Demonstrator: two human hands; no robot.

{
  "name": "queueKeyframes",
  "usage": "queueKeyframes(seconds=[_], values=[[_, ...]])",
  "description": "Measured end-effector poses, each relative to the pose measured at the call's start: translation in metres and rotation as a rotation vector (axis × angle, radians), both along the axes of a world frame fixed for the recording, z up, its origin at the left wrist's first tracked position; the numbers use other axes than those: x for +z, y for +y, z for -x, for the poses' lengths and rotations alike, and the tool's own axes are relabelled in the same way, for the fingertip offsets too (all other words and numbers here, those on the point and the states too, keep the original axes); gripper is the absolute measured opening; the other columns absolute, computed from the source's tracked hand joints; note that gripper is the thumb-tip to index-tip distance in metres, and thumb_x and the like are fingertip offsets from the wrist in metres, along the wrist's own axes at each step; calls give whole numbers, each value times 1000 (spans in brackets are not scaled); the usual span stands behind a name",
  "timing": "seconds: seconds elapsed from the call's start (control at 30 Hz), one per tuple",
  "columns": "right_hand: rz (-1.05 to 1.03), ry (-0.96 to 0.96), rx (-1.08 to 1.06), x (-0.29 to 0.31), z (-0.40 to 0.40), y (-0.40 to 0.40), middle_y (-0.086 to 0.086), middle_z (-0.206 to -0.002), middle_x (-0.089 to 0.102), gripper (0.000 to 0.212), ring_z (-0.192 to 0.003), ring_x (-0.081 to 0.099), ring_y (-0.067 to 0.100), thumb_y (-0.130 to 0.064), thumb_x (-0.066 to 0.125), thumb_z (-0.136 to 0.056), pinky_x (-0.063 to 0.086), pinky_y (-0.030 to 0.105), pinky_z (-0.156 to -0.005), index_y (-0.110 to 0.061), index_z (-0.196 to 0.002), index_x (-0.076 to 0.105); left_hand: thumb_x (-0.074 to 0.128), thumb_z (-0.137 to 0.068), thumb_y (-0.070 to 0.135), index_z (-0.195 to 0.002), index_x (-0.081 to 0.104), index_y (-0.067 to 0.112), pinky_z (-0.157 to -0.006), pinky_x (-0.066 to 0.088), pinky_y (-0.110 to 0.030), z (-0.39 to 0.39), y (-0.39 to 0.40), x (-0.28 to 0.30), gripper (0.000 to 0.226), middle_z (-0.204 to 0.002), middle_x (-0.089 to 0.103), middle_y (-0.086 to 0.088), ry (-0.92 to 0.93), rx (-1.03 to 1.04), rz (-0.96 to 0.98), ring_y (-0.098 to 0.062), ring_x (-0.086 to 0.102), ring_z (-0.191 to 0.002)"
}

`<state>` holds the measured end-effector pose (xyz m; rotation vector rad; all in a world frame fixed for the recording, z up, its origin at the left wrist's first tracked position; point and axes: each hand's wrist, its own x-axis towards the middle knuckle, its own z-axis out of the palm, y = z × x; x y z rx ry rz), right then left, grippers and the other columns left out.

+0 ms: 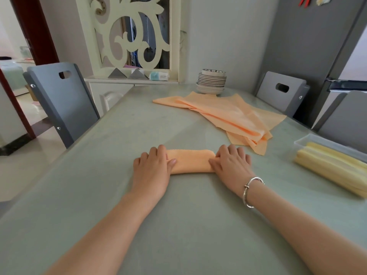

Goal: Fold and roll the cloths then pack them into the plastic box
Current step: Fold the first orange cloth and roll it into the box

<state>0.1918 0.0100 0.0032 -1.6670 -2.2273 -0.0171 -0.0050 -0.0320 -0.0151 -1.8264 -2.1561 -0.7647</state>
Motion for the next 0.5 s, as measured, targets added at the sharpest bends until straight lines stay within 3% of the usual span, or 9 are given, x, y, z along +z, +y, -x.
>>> queueKeyframes(seconds=[0.13,0.33,0.4,0.5], values=[[-151,23,117,1,3,1,1,-113,38,20,-105,37,23,-25,48,-93,28,30,-86,-19,-111,43,64,-83,29,-91,54,14,-70,39,-42,-1,4,-1,20,-90,54,-9,143,-46,-132,-33,51,-83],[-258,-186,278,-1,5,2,2,-97,50,29,-89,50,26,1,52,-78,37,30,-76,-17,-101,53,67,-75,4,-74,56,20,-68,30,-32,0,2,5,20,-72,54,3,275,-248,-190,-24,55,-67],[-256,-188,315,-2,-1,-1,3,-90,54,22,-81,55,27,-4,55,-78,43,32,-73,-15,-97,59,56,-81,15,-74,61,21,-69,30,-31,4,-2,5,10,-71,58,4,284,-266,-200,-22,58,-65],[-210,-199,366,-1,-11,-4,2,-92,58,27,-84,59,26,-20,50,-81,47,36,-85,-17,-105,62,55,-87,40,-84,65,22,-76,35,-30,9,-9,3,21,-81,59,8,198,-303,-132,-18,57,-76]])
